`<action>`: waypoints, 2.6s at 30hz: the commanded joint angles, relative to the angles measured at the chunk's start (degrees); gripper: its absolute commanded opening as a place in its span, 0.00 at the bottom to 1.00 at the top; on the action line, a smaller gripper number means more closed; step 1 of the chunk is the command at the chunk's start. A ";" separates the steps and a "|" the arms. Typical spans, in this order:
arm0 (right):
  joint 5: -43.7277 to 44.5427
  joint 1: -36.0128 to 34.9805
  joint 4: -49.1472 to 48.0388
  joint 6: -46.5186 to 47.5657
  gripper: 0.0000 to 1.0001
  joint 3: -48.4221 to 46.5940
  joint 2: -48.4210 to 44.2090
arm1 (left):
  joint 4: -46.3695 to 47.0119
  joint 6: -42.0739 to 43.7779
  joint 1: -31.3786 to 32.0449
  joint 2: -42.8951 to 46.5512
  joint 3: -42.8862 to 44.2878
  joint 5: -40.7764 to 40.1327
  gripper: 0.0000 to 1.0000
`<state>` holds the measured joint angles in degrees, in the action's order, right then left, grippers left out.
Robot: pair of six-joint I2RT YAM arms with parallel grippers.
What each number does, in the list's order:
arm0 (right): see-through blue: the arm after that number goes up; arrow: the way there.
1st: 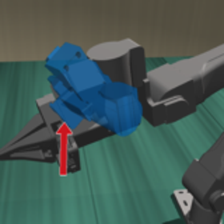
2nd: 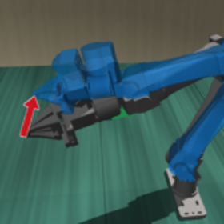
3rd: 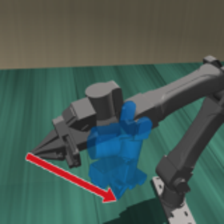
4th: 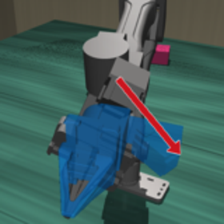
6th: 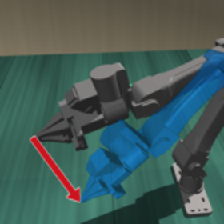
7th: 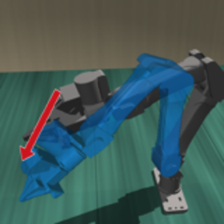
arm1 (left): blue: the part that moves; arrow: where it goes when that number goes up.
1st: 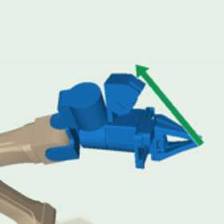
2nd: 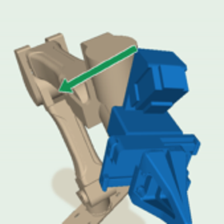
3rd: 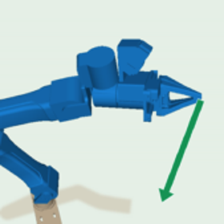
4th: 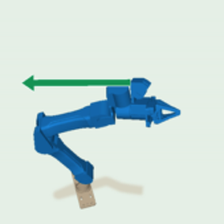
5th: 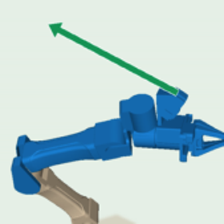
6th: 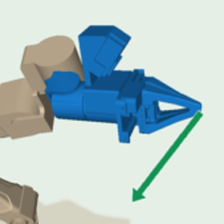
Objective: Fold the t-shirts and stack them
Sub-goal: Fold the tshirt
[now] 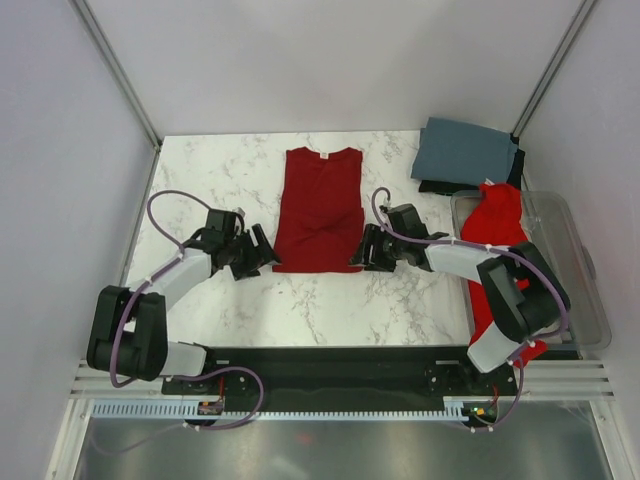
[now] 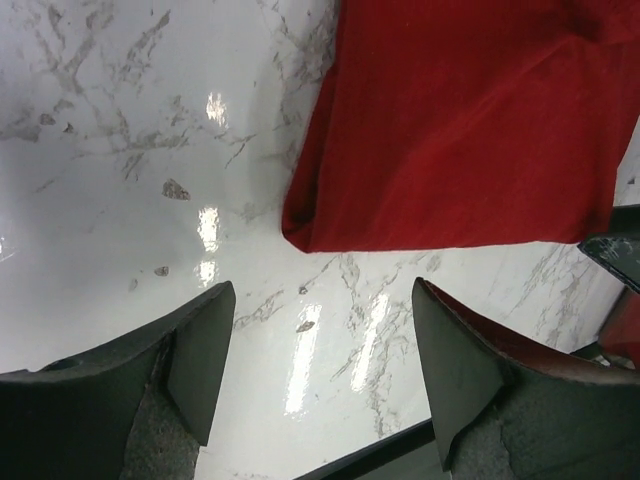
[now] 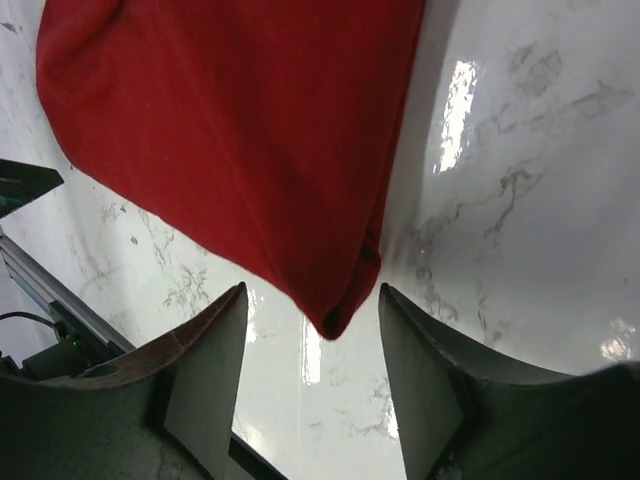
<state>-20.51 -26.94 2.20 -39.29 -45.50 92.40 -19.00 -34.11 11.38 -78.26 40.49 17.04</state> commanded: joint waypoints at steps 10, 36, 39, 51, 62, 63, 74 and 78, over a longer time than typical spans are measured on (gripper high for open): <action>-2.95 0.75 -12.04 0.26 0.33 3.13 7.53 | 15.13 -3.24 0.23 -5.15 -4.19 3.26 0.71; -3.40 3.03 2.52 3.60 0.00 -1.43 -1.33 | 3.82 -4.74 2.60 5.97 0.80 0.37 0.02; -0.60 2.51 12.11 5.18 0.00 -3.98 -11.76 | -4.88 -4.39 2.95 13.88 3.09 -0.25 0.02; 5.92 -10.23 35.41 -2.61 0.00 -1.79 -37.61 | -29.22 -8.95 7.78 40.10 1.79 2.64 0.02; 6.36 -14.28 39.11 -10.63 0.00 3.04 -47.32 | -38.65 -10.54 7.78 47.94 4.68 2.74 0.02; 6.54 -14.37 39.11 -10.55 0.00 2.87 -46.18 | -38.74 -10.02 7.87 46.98 4.86 1.78 0.02; 13.64 -13.85 40.16 -4.23 0.00 -6.96 -32.47 | -32.33 -6.68 7.78 32.92 10.65 -3.32 0.02; 14.97 -11.39 40.78 -0.28 0.00 -11.45 -25.62 | -28.73 -5.36 7.78 27.21 13.64 -4.82 0.02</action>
<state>-10.33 -40.36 40.05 -44.23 -53.08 63.88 -52.25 -42.85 19.46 -48.53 50.09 16.36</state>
